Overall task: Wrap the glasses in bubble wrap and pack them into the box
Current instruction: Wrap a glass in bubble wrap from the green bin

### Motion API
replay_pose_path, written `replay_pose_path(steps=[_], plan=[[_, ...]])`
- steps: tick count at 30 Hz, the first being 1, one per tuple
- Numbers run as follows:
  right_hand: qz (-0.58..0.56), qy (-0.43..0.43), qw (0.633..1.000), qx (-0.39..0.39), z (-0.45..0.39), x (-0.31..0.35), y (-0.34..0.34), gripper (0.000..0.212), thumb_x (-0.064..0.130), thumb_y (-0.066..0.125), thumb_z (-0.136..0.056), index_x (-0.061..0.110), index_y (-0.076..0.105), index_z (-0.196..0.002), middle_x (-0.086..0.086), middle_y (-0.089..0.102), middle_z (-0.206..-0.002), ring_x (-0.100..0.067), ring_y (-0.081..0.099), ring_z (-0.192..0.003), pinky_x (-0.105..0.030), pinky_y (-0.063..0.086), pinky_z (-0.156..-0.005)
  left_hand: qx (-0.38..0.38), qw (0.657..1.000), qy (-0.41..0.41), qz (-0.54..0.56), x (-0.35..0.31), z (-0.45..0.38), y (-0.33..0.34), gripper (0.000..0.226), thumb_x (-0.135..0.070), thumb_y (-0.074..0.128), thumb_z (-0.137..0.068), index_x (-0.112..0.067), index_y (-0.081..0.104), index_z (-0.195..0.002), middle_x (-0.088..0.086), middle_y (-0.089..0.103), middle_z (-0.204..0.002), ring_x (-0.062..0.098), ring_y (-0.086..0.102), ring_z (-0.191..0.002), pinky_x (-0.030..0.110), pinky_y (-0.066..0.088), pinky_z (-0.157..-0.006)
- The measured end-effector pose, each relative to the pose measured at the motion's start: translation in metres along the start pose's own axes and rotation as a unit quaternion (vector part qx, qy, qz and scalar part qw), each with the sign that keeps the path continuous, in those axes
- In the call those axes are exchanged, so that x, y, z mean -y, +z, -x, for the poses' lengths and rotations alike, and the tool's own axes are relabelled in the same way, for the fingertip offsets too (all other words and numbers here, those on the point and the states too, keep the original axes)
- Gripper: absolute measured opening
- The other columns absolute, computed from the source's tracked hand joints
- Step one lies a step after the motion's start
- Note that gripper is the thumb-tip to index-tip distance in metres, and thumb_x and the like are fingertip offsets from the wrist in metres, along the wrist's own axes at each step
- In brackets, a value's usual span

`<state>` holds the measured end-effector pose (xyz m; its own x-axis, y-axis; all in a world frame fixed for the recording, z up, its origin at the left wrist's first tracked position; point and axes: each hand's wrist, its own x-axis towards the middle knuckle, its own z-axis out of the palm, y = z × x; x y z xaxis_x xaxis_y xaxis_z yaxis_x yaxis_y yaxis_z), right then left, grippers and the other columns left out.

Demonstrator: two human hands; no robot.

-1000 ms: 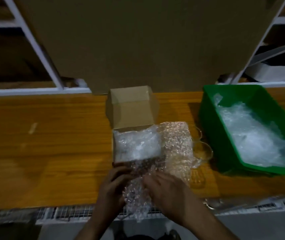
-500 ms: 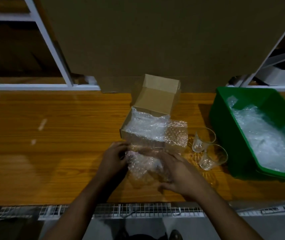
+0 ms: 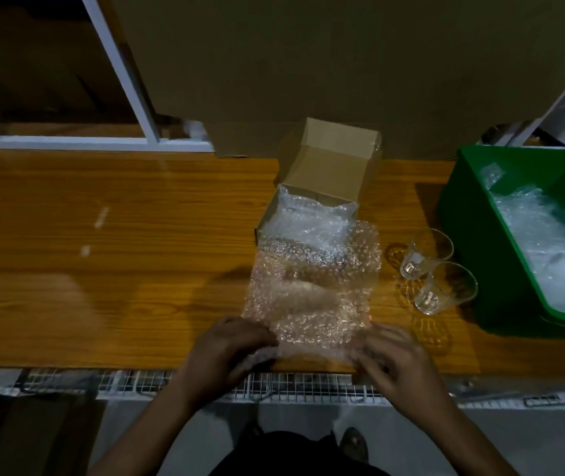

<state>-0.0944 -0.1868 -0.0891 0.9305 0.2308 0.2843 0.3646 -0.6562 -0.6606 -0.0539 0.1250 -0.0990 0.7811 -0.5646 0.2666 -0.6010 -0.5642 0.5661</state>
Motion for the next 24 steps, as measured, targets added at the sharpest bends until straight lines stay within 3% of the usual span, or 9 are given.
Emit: replay_pose_path(steps=[4,7,9,12,14,16,17,20,24], plan=[[0.010,-0.040,0.997,0.060,0.016,-0.001,-0.004,0.014,0.045,0.068,-0.092,0.037,0.073,-0.103,0.027,0.064,-0.120,-0.003,0.055,-0.119,-0.044,0.045,-0.098,0.000,0.999,-0.004,0.044,-0.006,0.028,0.003,0.027,-0.037,0.054,-0.101,-0.023,0.074,-0.113,-0.016,0.069,-0.123,0.005,0.056,-0.129,0.035,0.049,-0.095],[0.037,-0.045,0.989,0.133,0.020,0.003,-0.008,0.051,0.069,0.069,-0.080,0.043,0.064,-0.124,0.028,0.047,-0.145,-0.007,0.038,-0.141,-0.043,0.025,-0.114,-0.014,0.998,0.010,0.062,-0.017,0.037,0.004,0.028,-0.035,0.053,-0.102,-0.021,0.074,-0.113,-0.017,0.069,-0.124,0.005,0.058,-0.127,0.033,0.049,-0.094],[0.086,-0.061,0.982,0.159,0.022,0.004,-0.009,0.053,0.072,0.065,-0.081,0.045,0.062,-0.126,0.029,0.042,-0.149,-0.004,0.031,-0.146,-0.044,0.016,-0.120,-0.036,0.996,-0.001,0.085,-0.023,0.040,0.001,0.028,-0.037,0.051,-0.103,-0.024,0.074,-0.113,-0.020,0.069,-0.121,0.004,0.061,-0.121,0.032,0.048,-0.091],[0.058,-0.046,0.986,0.149,0.029,-0.003,-0.009,0.019,0.041,0.068,-0.094,0.045,0.068,-0.112,0.032,0.055,-0.136,0.003,0.043,-0.136,-0.047,0.020,-0.121,-0.057,0.993,-0.007,0.108,-0.029,0.044,-0.001,0.022,-0.039,0.051,-0.103,-0.032,0.071,-0.107,-0.032,0.066,-0.110,-0.005,0.064,-0.102,0.029,0.047,-0.079],[0.025,0.006,0.990,0.137,0.034,-0.007,-0.013,0.035,0.018,0.067,-0.089,0.043,0.067,-0.113,0.028,0.065,-0.124,0.000,0.052,-0.129,-0.035,0.017,-0.121,-0.067,0.988,-0.010,0.139,-0.035,0.043,-0.001,0.015,-0.038,0.053,-0.102,-0.034,0.067,-0.103,-0.034,0.064,-0.101,-0.008,0.062,-0.091,0.025,0.043,-0.073],[0.003,0.061,0.990,0.124,0.034,-0.002,-0.019,0.031,0.018,0.053,-0.083,0.035,0.065,-0.107,0.020,0.068,-0.108,-0.014,0.055,-0.125,-0.024,0.029,-0.111,-0.091,0.980,-0.021,0.174,-0.037,0.040,-0.003,0.016,-0.041,0.058,-0.099,-0.033,0.068,-0.108,-0.023,0.068,-0.108,0.005,0.066,-0.098,0.027,0.048,-0.077],[-0.025,0.091,0.988,0.118,0.031,0.003,-0.022,0.027,0.020,0.048,-0.081,0.031,0.064,-0.101,0.015,0.066,-0.102,-0.018,0.056,-0.119,-0.025,0.038,-0.096,-0.102,0.978,-0.025,0.181,-0.036,0.037,-0.005,0.019,-0.042,0.060,-0.097,-0.034,0.068,-0.112,-0.018,0.069,-0.114,0.010,0.067,-0.104,0.027,0.050,-0.082],[-0.156,0.106,0.979,0.077,0.015,0.012,-0.023,0.013,0.016,0.049,-0.090,0.025,0.058,-0.088,0.006,0.060,-0.081,-0.016,0.058,-0.077,-0.029,0.040,-0.063,-0.072,0.969,-0.108,0.211,-0.031,0.027,-0.009,0.017,-0.042,0.060,-0.097,-0.045,0.070,-0.110,-0.017,0.073,-0.109,0.009,0.070,-0.099,0.021,0.054,-0.080],[-0.235,0.186,0.952,0.068,-0.007,0.015,-0.023,0.024,0.039,0.067,-0.092,0.018,0.064,-0.104,0.005,0.071,-0.094,-0.010,0.068,-0.086,-0.026,0.054,-0.075,-0.049,0.918,-0.263,0.291,-0.027,0.010,-0.011,0.028,-0.020,0.057,-0.098,-0.035,0.075,-0.084,-0.014,0.072,-0.075,0.002,0.068,-0.071,0.020,0.053,-0.065]])
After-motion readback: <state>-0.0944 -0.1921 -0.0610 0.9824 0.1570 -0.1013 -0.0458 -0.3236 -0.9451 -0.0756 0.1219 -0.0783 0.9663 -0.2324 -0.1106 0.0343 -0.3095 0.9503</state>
